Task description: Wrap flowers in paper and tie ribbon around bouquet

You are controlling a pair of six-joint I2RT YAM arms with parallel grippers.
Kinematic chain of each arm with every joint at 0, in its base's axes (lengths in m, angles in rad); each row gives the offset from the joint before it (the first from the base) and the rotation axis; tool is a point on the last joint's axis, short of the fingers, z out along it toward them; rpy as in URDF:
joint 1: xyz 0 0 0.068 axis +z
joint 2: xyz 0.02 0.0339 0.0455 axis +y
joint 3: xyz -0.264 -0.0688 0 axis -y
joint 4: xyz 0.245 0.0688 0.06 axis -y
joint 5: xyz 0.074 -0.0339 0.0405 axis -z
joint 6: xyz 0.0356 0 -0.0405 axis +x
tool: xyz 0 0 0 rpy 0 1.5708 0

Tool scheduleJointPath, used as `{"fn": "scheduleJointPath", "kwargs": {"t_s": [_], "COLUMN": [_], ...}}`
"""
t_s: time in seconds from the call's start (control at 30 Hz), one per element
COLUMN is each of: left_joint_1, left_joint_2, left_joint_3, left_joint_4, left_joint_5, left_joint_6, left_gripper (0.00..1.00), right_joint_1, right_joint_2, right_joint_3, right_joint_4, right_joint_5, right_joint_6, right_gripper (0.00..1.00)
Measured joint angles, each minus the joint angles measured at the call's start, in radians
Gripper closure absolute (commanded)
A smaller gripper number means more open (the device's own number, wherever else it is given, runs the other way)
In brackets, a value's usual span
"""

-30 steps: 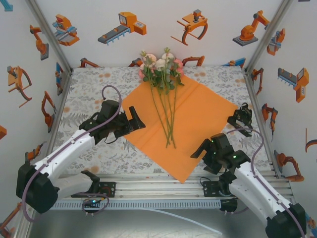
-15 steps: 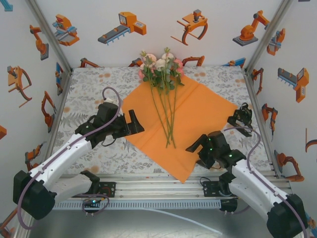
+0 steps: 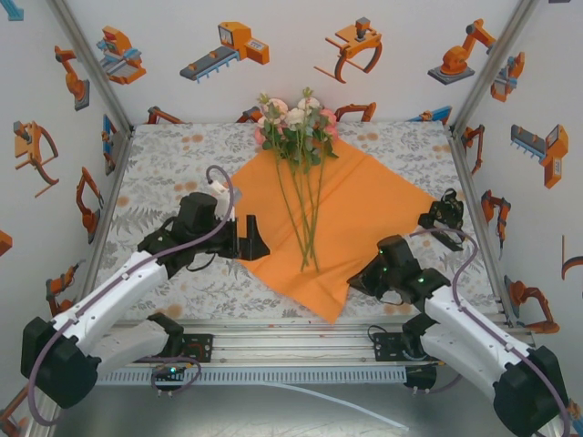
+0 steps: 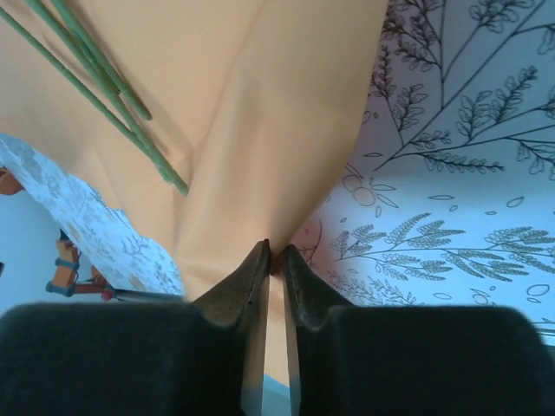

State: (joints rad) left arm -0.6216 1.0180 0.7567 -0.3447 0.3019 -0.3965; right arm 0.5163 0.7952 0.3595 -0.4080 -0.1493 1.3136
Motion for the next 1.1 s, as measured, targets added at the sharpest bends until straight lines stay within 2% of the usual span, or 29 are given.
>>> {"fn": "scheduleJointPath", "kwargs": {"t_s": [0.2,0.4,0.5,0.83,1.1], "left_joint_1": [-0.078,-0.257,-0.307,-0.526,-0.579], "left_joint_2": [-0.02,-0.019,0.015,0.205,0.309], "left_joint_3": [-0.041,-0.056,-0.068,-0.08,-0.112], "left_joint_4": [0.011,0.063,0.119,0.274,0.406], "left_joint_5": [0.063,0.075,0.056,-0.093,-0.258], "left_joint_6": [0.154,0.367,0.427,0.56,0.621], "left_gripper": [0.03,0.02,0.02,0.0,0.04], "right_joint_1": [0.01,0.012,0.012,0.012,0.012], "right_joint_2": [0.04,0.054,0.078,0.149,0.156], "right_joint_3": [0.081,0.164,0.175,0.206,0.21], "right_joint_4": [-0.012,-0.021,-0.022,-0.02,-0.021], "right_joint_5": [-0.013,-0.015,-0.015,-0.006,0.001], "right_joint_6": [0.01,0.031,0.038,0.079,0.101], "right_gripper": [0.98,0.99,1.0,1.0,1.0]}}
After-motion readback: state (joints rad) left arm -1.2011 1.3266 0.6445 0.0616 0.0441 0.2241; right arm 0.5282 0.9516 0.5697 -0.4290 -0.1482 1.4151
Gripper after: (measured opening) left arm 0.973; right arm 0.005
